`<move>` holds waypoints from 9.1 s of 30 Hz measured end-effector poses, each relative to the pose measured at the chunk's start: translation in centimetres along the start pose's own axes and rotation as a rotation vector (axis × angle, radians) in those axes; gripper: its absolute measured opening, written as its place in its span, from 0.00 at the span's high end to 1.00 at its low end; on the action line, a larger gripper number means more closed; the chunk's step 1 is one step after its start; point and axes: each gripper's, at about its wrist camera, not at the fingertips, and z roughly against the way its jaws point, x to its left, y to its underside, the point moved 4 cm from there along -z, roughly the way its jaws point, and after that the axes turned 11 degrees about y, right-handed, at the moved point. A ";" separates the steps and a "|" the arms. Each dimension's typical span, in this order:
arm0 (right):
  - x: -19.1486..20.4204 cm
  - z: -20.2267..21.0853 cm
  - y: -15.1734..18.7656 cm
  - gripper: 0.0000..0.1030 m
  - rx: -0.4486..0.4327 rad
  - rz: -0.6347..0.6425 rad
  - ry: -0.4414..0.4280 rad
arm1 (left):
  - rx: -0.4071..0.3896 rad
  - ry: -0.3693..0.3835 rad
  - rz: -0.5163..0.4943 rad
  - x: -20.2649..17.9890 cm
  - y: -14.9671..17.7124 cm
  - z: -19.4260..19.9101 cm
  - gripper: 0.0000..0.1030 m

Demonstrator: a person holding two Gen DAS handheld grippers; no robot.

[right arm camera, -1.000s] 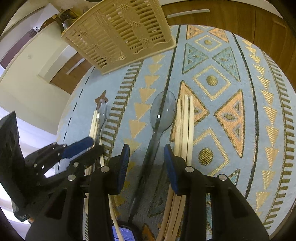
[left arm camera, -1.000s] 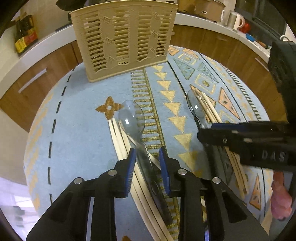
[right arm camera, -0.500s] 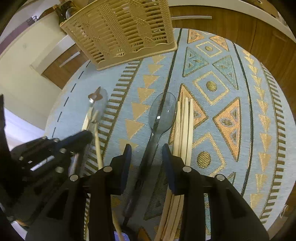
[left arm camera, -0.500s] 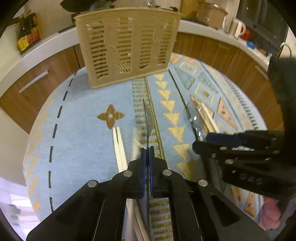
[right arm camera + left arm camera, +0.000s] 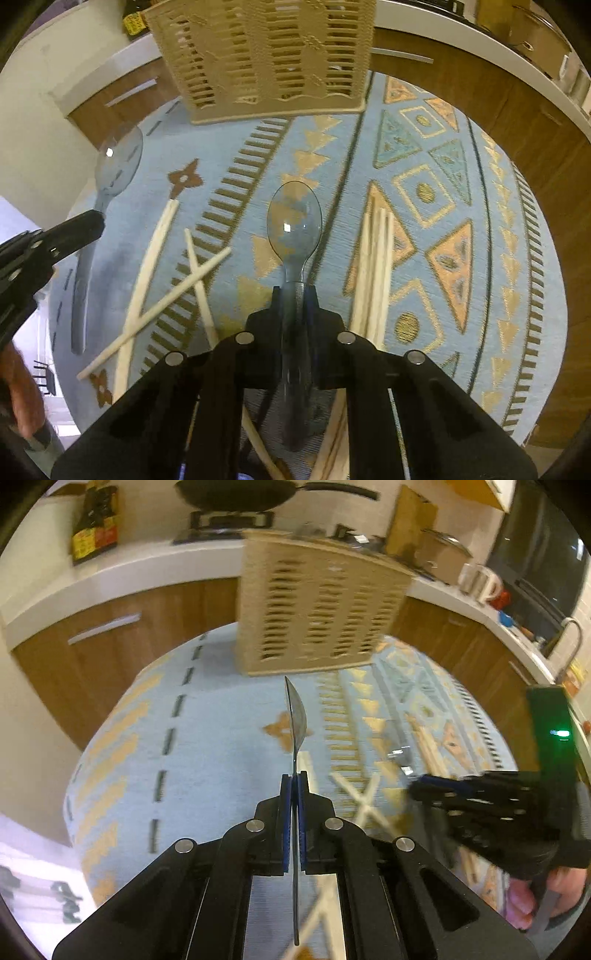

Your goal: Organize utensils

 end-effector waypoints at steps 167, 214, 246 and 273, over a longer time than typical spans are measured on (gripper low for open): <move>3.9 0.9 2.7 0.74 0.016 0.260 -0.105 | 0.105 0.066 -0.108 -3.7 2.8 -1.7 0.96; -4.0 13.8 -12.1 0.96 -0.533 0.061 -0.267 | -0.434 0.201 -0.061 -2.6 -14.1 8.9 0.96; -10.5 8.3 -24.5 0.96 -0.840 -0.283 -0.201 | -0.909 -0.112 0.023 -2.3 -22.9 3.2 0.96; -10.1 11.5 -12.4 0.43 -0.772 -0.168 -0.204 | -0.836 -0.064 -0.040 -4.6 -14.0 8.3 0.38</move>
